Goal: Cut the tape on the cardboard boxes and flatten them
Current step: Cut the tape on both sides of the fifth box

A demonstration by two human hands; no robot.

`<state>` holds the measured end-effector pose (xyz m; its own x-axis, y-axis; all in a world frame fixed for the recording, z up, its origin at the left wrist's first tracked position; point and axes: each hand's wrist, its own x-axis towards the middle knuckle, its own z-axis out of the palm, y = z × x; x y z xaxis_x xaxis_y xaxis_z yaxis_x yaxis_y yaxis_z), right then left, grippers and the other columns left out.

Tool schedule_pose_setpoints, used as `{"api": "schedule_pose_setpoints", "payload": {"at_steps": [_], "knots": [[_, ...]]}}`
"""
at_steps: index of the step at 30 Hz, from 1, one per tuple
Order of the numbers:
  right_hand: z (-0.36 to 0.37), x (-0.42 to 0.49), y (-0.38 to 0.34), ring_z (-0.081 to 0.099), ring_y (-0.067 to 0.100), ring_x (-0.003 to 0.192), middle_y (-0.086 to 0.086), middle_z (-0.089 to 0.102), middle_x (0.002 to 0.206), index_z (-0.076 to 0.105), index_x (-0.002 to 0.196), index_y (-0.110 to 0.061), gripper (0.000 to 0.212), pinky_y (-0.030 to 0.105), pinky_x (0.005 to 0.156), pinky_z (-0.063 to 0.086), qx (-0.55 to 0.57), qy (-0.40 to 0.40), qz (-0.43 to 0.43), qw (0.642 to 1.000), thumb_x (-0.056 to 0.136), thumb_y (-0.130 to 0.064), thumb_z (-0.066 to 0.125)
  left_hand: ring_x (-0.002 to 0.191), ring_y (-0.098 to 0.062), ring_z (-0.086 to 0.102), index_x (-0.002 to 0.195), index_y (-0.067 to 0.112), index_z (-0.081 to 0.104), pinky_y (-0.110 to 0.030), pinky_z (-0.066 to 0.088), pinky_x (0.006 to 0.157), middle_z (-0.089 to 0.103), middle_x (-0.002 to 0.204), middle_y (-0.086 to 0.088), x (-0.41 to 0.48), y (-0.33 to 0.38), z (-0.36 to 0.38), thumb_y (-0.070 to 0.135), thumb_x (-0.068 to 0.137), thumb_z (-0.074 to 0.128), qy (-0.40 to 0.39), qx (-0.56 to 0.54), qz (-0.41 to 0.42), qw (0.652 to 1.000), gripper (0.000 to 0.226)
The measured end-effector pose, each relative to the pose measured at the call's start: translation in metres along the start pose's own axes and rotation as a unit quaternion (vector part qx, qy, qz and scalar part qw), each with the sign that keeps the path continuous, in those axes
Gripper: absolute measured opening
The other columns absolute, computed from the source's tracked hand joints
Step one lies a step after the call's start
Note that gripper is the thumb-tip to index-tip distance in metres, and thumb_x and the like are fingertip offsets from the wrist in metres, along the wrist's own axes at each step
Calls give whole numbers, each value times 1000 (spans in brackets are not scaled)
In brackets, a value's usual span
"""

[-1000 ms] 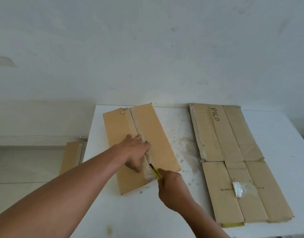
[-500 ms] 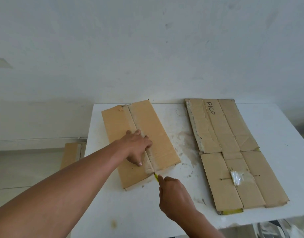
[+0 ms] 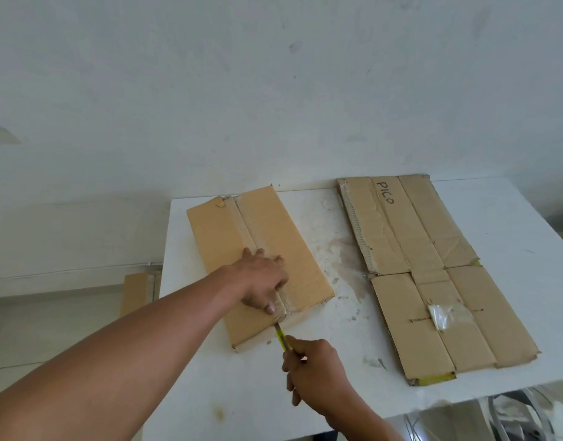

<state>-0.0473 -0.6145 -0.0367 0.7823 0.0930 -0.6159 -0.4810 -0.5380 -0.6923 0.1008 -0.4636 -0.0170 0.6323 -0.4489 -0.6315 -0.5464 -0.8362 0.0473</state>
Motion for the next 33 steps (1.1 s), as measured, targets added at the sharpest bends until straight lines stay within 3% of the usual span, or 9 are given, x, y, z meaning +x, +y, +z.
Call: {"api": "schedule_pose_setpoints", "payload": {"at_steps": [3, 5, 11, 14, 16, 18, 20, 26, 33], "knots": [[9, 1, 1, 63, 18, 54, 3, 61, 83, 69, 115, -18, 31, 30, 55, 59, -13, 22, -21, 999, 96, -10, 46, 138, -38, 34, 110, 26, 58, -54, 25, 112, 28, 162, -4, -2, -2, -3, 51, 83, 74, 4, -5, 3, 1000, 40], [12, 6, 9, 56, 15, 59, -5, 52, 80, 56, 136, -22, 40, 10, 53, 43, -140, 81, -100, 982, 98, -16, 45, 132, -34, 40, 109, 26, 60, -50, 28, 111, 35, 157, -2, -5, -3, -2, 55, 81, 74, 17, -5, 6, 1000, 43], [-5, 10, 15, 28, 8, 55, -4, 36, 93, 34, 153, -32, 68, 17, 45, 20, -351, 124, -147, 917, 94, 0, 46, 92, -17, 56, 70, 19, 57, -55, 30, 112, 62, 88, 2, -6, -6, -4, 51, 93, 59, 105, -87, -29, 990, 39], [-8, 9, 10, 25, 9, 52, -6, 33, 88, 43, 148, -31, 67, 19, 42, 14, -383, 136, -152, 901, 88, -2, 56, 109, -26, 50, 73, 17, 52, -55, 28, 114, 55, 97, -3, -7, 13, -12, 20, 92, 59, 106, 30, -49, 993, 21], [-9, 7, 5, 21, 11, 49, -9, 27, 77, 69, 123, -32, 71, 19, 39, -1, -415, 153, -155, 883, 58, -6, 83, 115, -31, 48, 95, 15, 58, -51, 36, 107, 54, 116, -9, -3, 26, -19, 9, 87, 63, 105, 89, -46, 989, 11], [-7, 14, 13, 21, 9, 51, -10, 22, 73, 79, 101, -30, 73, 17, 39, -6, -424, 197, -190, 864, 34, -3, 89, 129, -36, 40, 134, 18, 50, -50, 40, 101, 41, 141, -13, 7, 35, -21, 6, 85, 67, 96, 123, -32, 987, 53], [-11, 15, 15, 26, 10, 54, -8, 24, 74, 77, 106, -30, 71, 14, 37, 8, -417, 184, -186, 870, 42, -1, 88, 143, -44, 24, 154, 25, 28, -54, 37, 106, 21, 159, -14, 15, 41, -22, 5, 88, 67, 88, 146, -9, 985, 79], [-17, 15, 13, 39, 19, 81, -2, 35, 94, 45, 147, -28, 60, 30, 58, 37, -394, 146, -176, 890, 93, -2, 49, 147, -50, 12, 160, 33, 3, -58, 44, 103, 0, 168, -5, 26, 46, -19, 8, 87, 72, 31, 173, 62, 982, 103], [-16, 19, 17, 26, 11, 56, -7, 23, 75, 78, 100, -27, 62, 19, 35, 19, -413, 202, -194, 867, 43, -8, 92, 150, -51, 2, 160, 36, -4, -54, 45, 103, -8, 168, -3, 23, 48, -24, 12, 80, 81, -20, 158, 71, 985, 119]]}}
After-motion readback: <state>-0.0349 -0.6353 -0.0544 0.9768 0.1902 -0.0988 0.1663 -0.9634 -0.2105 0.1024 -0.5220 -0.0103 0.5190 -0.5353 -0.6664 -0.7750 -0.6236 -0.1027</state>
